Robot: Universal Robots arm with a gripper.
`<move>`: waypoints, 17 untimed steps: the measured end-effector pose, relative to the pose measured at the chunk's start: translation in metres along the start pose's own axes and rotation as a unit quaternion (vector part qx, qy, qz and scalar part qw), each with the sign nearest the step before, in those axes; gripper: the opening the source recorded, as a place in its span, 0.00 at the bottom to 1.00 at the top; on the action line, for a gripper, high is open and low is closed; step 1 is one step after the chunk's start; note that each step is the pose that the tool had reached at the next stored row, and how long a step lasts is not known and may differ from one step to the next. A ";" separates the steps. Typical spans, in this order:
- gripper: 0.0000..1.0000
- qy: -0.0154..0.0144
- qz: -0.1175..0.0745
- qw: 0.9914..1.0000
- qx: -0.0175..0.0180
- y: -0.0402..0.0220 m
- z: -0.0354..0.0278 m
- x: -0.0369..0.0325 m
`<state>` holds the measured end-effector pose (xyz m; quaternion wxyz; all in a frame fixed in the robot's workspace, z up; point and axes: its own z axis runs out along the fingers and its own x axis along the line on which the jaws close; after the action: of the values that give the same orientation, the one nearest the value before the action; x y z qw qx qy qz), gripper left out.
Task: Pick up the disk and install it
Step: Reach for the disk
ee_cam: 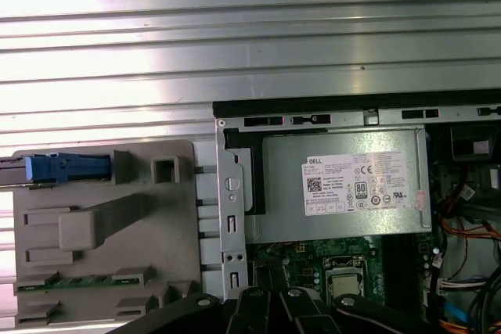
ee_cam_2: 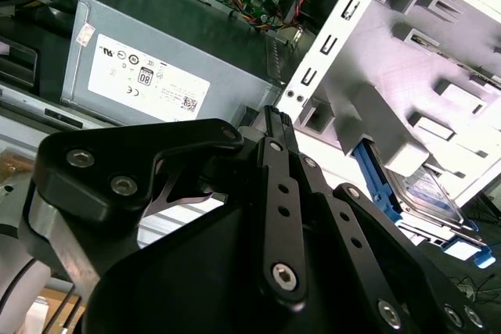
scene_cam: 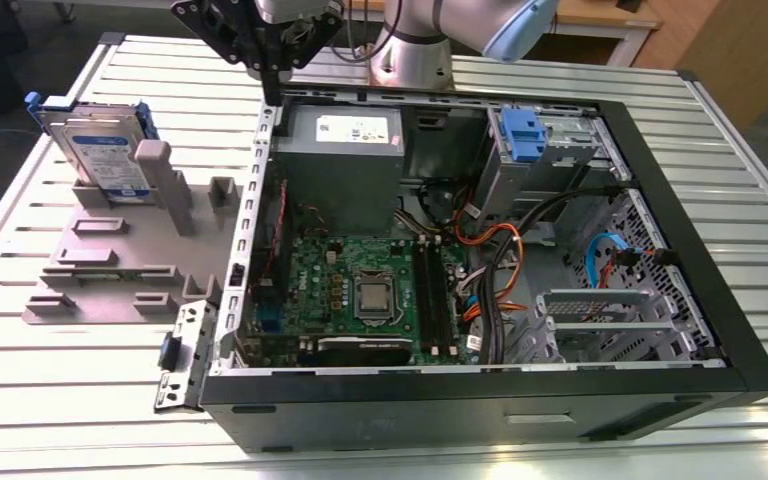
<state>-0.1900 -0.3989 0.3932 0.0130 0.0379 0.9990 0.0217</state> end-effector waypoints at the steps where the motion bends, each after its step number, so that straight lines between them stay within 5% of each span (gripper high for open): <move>1: 0.11 0.000 0.000 1.000 0.000 0.0000 0.0000 0.0000; 17: 0.11 0.000 0.000 1.000 0.000 -0.0006 -0.0001 0.0103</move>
<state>-0.2003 -0.3987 0.3930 0.0130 0.0379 0.9990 0.0217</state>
